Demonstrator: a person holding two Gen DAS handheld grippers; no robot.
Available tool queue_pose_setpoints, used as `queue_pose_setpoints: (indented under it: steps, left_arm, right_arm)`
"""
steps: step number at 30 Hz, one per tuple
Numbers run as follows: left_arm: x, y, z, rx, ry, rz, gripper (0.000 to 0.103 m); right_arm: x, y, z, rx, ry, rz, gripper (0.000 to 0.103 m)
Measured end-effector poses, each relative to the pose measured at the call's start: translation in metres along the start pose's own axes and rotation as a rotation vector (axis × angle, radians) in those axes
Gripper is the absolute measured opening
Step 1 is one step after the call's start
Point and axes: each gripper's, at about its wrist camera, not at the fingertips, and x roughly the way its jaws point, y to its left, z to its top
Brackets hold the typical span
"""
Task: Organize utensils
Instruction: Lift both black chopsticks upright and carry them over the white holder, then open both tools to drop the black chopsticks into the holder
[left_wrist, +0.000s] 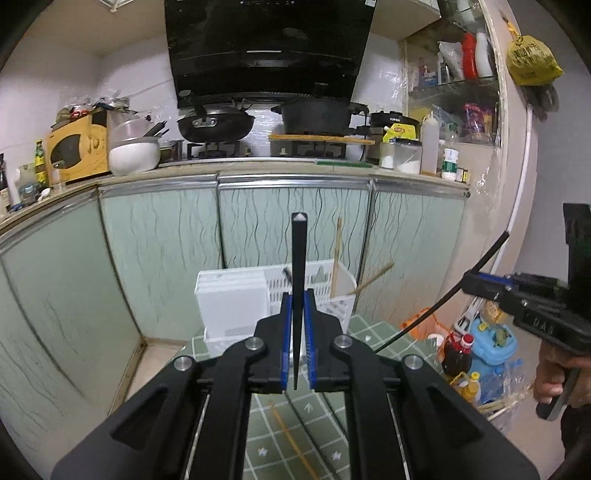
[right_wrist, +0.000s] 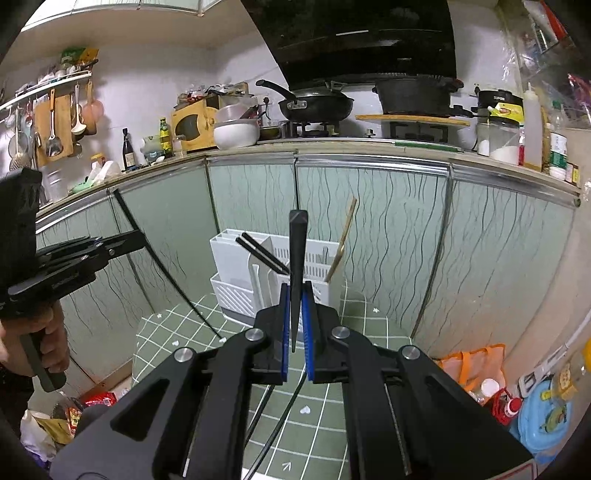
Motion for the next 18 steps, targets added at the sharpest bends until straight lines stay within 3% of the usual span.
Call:
queue_pose_setpoints:
  steps: [18]
  left_arm:
    - [0.063,-0.021,0.072,-0.007,-0.031,-0.078,0.008]
  right_arm:
    - [0.044,-0.03,0.083,0.004,-0.022,0.023,0.006]
